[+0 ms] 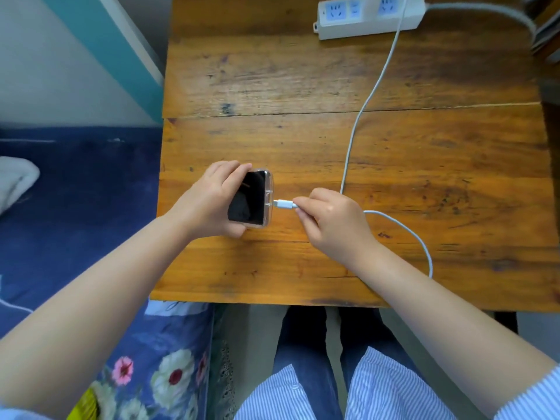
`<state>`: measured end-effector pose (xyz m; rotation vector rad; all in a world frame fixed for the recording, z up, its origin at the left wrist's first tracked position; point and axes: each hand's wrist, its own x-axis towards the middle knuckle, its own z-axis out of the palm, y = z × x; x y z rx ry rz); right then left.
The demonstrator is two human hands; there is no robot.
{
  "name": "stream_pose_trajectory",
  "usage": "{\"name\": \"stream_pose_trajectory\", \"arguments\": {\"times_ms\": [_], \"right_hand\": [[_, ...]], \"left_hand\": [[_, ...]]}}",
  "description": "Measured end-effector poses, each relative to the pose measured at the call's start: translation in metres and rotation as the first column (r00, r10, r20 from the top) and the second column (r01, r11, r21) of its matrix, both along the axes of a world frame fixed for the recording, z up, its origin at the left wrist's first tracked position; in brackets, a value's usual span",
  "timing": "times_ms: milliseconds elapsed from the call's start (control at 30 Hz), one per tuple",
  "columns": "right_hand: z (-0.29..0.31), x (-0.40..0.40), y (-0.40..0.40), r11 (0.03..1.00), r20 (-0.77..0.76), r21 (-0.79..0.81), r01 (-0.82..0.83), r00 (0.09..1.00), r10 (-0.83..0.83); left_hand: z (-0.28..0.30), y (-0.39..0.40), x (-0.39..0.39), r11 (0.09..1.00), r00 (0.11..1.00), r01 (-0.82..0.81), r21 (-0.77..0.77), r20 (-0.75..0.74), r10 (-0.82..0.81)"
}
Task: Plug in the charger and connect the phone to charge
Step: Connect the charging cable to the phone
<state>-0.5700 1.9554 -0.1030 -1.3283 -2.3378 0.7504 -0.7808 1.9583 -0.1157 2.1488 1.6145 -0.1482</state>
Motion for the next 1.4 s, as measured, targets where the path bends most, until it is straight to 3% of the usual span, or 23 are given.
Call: {"name": "stream_pose_trajectory", "arguments": {"times_ms": [167, 700, 933, 1400], "right_hand": [[0.015, -0.002, 0.004, 0.997, 0.019, 0.057, 0.045, 0.999, -0.046], [0.004, 0.005, 0.006, 0.999, 0.180, 0.031, -0.031, 0.983, 0.025], [0.003, 0.008, 0.005, 0.999, 0.105, -0.037, -0.036, 0.994, 0.040], [-0.020, 0.008, 0.003, 0.996, 0.183, -0.083, -0.032, 0.982, 0.047]], "left_hand": [[0.003, 0.000, 0.004, 0.999, 1.000, 0.025, 0.027, 0.014, -0.025], [-0.004, -0.002, 0.018, 1.000, 0.998, 0.024, 0.019, -0.052, -0.023], [-0.007, 0.001, 0.021, 0.999, 0.998, 0.012, 0.031, -0.060, -0.010], [-0.014, -0.001, 0.031, 0.997, 0.976, 0.080, -0.006, -0.201, -0.080]]}}
